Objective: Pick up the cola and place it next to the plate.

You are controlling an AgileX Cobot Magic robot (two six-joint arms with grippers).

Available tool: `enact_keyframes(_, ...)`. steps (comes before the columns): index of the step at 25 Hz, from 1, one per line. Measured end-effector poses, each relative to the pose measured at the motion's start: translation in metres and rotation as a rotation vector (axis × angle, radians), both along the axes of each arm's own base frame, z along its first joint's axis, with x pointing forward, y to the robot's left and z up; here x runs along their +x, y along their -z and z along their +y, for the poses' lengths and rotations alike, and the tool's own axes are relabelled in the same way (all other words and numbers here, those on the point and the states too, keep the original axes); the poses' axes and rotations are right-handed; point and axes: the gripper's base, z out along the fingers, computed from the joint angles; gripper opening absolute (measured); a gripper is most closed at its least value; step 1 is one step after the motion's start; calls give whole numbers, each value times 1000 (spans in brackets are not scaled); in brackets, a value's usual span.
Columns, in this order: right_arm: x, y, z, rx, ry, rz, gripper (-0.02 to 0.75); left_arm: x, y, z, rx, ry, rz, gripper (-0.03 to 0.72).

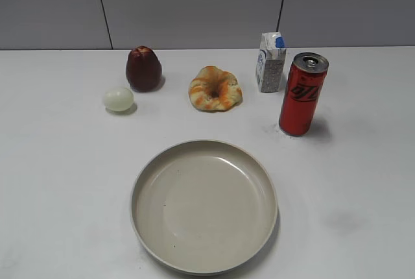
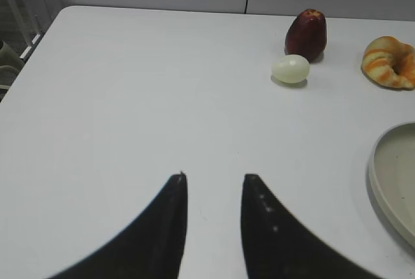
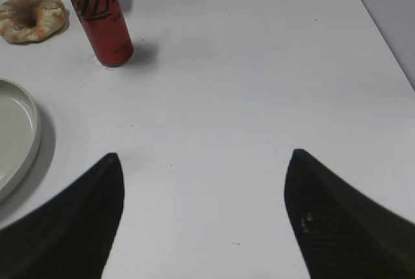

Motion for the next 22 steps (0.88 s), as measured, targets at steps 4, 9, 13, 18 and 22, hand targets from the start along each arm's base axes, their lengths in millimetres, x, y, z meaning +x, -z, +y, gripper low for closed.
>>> enact_keyframes(4,0,0,0,0,0,0,583,0,0,0,0,0,0,228)
enact_keyframes(9,0,0,0,0,0,0,583,0,0,0,0,0,0,228)
enact_keyframes(13,6,-13,1,23,-6,-67,583,0,0,0,0,0,0,228)
enact_keyframes(18,43,-35,0,37,16,-219,583,0,0,0,0,0,0,228)
enact_keyframes(22,80,-39,-1,42,33,-251,582,0,0,0,0,0,0,228)
